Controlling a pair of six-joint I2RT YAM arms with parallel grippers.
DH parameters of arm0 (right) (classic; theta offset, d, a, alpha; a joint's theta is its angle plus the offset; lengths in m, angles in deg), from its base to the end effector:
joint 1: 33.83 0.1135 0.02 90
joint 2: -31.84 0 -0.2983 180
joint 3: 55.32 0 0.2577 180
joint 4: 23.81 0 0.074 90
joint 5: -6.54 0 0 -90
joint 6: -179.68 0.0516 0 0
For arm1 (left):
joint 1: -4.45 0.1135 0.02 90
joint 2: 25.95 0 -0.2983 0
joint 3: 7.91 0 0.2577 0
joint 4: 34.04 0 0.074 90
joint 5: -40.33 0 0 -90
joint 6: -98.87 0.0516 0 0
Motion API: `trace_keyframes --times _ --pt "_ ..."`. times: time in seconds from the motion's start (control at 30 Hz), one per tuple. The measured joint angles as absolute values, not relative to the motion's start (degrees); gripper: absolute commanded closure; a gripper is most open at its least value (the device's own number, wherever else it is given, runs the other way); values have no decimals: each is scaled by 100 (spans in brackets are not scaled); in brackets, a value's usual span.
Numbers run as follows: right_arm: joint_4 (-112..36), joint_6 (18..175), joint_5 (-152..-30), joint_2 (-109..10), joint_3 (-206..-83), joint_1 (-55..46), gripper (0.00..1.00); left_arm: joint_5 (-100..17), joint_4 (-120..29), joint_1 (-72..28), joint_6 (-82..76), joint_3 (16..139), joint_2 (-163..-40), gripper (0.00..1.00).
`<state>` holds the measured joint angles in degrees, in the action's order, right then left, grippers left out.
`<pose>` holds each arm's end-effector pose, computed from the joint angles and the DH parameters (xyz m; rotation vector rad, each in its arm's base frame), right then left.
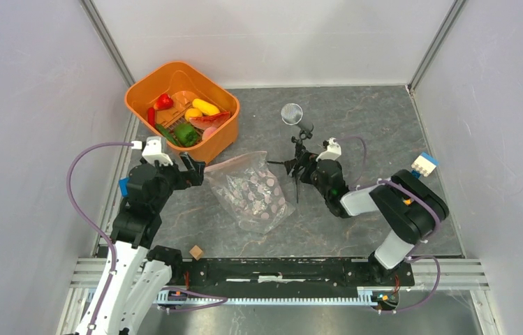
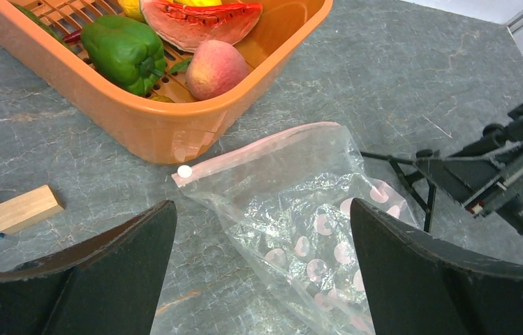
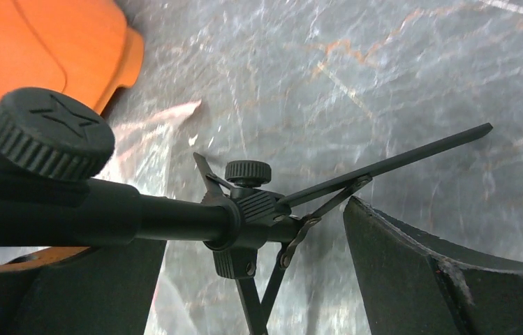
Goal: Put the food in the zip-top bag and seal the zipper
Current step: Move the distractor to the center of the board.
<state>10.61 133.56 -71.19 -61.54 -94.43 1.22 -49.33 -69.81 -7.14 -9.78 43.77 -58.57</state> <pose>0.2561 0.1662 0.1598 0.3000 1.9534 0.7160 0.1299 -0.0269 0.3223 -0.1115 1.8756 -0.3700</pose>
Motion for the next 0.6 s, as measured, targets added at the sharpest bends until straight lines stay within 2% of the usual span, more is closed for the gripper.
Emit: trace_keyframes --times 0.2,0.6 --pt "1327 13308 -7119 -7138 -10224 -276 2 -4907 -6979 -714 -978 4368 -5886 0" --pt "956 12986 -7385 -9153 -13104 -1224 2 -4798 -6974 -714 -976 4362 -5975 0"
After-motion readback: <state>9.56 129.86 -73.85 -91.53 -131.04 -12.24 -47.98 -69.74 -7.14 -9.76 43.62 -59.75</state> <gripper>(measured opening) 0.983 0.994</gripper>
